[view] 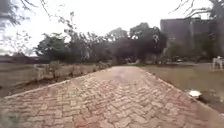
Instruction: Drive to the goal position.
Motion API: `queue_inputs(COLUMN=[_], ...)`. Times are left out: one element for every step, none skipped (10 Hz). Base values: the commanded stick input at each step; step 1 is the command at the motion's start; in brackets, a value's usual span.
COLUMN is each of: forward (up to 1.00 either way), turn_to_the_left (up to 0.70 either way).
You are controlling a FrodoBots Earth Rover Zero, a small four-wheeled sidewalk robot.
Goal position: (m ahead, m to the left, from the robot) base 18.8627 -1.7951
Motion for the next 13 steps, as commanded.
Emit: queue_inputs(forward=[0.85,0.85,0.85,0.85,0.85,0.85,0.85,0.85,0.85,0.85,0.85,0.85,0.85], turn_to_the_left=[0.0,0.0,0.0,0.0,0.0,-0.07,-0.23,-0.34,-0.34,0.0,0.0,0.0,0.0])
